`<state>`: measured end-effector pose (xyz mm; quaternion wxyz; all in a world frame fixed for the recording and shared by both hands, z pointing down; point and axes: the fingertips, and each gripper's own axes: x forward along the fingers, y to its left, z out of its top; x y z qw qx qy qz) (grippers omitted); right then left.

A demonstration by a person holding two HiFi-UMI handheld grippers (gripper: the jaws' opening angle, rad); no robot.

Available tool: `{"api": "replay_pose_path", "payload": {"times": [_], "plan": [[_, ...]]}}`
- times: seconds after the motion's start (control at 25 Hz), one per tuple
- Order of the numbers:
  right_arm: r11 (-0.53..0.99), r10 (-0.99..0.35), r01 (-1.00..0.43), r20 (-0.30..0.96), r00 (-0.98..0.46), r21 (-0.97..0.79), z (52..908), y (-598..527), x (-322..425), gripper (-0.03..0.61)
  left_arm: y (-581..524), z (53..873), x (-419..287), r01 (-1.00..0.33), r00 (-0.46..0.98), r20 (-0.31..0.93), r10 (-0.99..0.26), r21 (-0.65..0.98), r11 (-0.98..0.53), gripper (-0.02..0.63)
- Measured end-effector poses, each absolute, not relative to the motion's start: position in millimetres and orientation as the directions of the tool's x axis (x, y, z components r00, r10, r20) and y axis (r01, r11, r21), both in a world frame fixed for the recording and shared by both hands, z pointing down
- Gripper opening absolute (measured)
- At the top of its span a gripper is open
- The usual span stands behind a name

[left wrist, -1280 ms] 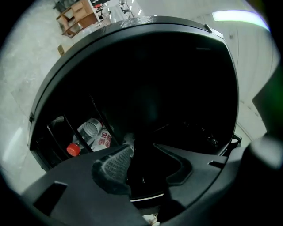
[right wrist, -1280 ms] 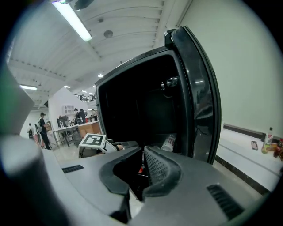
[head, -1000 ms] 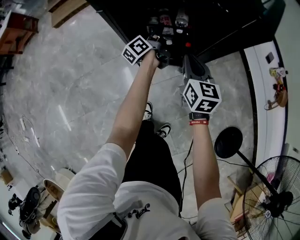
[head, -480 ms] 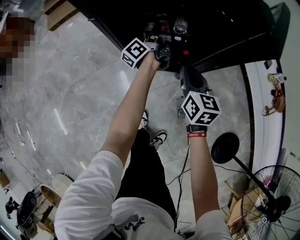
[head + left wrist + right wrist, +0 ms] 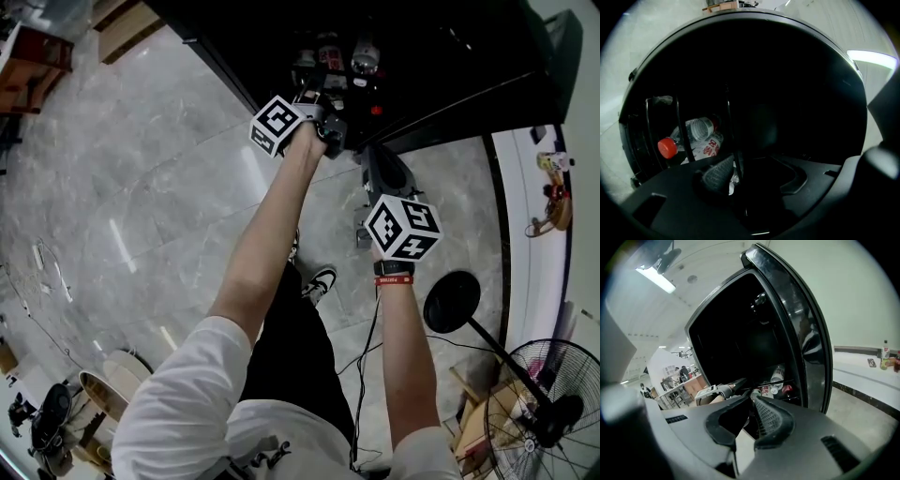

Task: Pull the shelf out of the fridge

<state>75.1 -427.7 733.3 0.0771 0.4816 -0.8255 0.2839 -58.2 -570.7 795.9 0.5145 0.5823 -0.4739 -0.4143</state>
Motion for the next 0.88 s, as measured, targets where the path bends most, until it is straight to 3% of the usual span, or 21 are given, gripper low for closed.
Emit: {"api": "replay_pose_path", "payload": {"times": [0.44, 0.76, 0.88], "plan": [[0.392, -0.73, -0.815, 0.396, -0.558, -0.426, 738, -431, 63, 0.055, -597, 810, -73, -0.098, 0.16, 0.007, -0.987, 0.995, -0.009, 0.272], [0.401, -0.714, -0.811, 0.409, -0.568, -0.426, 752, -437, 64, 0.063, -641, 830, -80, 0.024, 0.134, 0.002, -0.991, 1.0, 0.005, 0.268], [0.388, -0.713, -0.814, 0.419, -0.562, -0.432, 759, -439, 72, 0.063, -650, 834, -84, 0.024, 0.101, -0.024, -0.995, 0.999, -0.022, 0.239]]}}
